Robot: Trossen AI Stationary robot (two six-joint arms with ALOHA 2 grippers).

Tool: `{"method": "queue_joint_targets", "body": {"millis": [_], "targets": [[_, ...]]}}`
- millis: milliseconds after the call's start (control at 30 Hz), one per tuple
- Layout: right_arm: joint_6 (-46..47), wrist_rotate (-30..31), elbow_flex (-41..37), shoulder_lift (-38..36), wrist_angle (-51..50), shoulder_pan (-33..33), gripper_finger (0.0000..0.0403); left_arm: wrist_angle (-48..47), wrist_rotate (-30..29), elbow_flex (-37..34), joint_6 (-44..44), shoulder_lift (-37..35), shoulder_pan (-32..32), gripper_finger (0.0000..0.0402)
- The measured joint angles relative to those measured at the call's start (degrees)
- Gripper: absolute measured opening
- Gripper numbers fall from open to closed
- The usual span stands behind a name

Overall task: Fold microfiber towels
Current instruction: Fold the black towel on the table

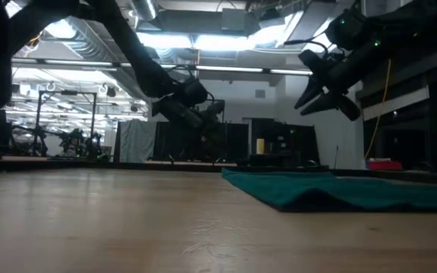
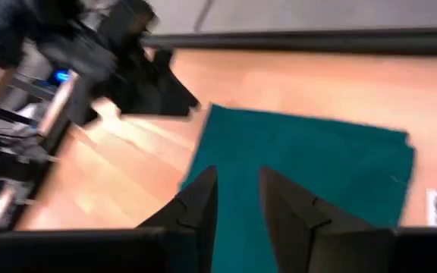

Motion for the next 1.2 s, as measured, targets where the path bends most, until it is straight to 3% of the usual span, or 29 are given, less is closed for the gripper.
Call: {"method": "queue_joint_targets", "body": {"millis": [100, 333, 567, 933, 1200], "targets": [[-0.71, -3.66, 0.59, 0.01, 1.81, -3.21, 0.0108, -0.41, 2.39, 1.08, 0.14, 0.54, 0.95, 0.0129], [-3.63, -5.26, 7.07, 0.48, -0.56, -7.12, 0.0122, -1.01, 3.17, 1.21, -2.26, 0.71, 1.91, 0.0129], [-8.79, -8.57, 16.36, 6.30, -5.60, -10.42, 0.0129, -9.78, 5.67, 4.36, -1.09, 4.11, 3.17, 0.0132], [-17.84, -21.87, 28.25, 18.98, -5.92, -16.05, 0.0136, -22.74, 2.87, 15.16, 0.41, 8.93, 2.22, 0.0132], [-21.75, -26.67, 33.38, 22.04, -5.73, -18.49, 0.0124, -23.08, 1.71, 15.45, -3.73, 9.16, 2.47, 0.0132]]}}
